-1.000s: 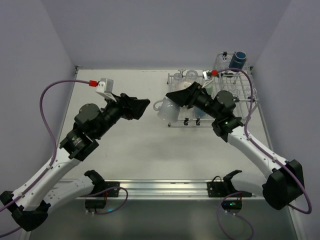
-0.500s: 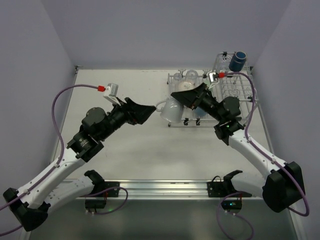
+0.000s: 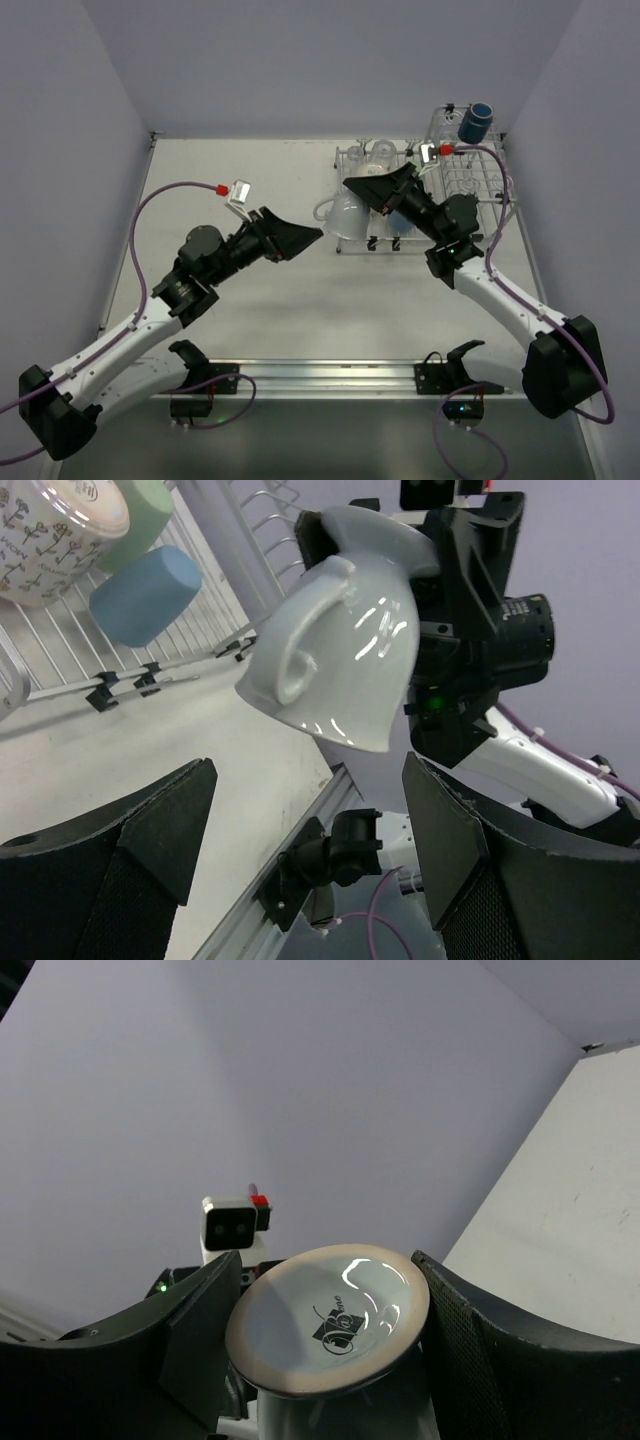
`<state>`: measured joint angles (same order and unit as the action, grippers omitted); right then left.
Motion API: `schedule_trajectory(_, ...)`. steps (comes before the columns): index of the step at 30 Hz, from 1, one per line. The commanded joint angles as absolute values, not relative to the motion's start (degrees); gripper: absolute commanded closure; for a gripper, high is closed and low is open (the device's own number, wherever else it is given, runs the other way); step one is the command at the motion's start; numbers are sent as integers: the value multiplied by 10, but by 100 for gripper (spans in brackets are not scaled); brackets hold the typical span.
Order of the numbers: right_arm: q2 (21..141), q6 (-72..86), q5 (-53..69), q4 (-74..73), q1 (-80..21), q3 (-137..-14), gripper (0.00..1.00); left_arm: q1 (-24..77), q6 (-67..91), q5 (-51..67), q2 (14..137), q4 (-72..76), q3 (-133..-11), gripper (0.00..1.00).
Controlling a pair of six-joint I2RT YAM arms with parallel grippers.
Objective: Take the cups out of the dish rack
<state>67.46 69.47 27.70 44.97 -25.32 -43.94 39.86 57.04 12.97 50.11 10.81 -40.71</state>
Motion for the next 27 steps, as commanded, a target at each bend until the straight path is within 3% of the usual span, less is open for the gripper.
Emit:
schedule_trajectory(1,684,713,238,523,-251,-459,75,403,607,113,457,138,-386,16)
schedule_trajectory(10,716,707,206,520,-258,-468,76,484,635,83,515,242,-367,14)
schedule_trajectory(21,709,678,163,512,-294,-463,76,500,639,16,568,345,-367,13)
schedule_trajectory(27,705,682,154,538,-307,-433,76,500,633,-15,573,350,-360,18)
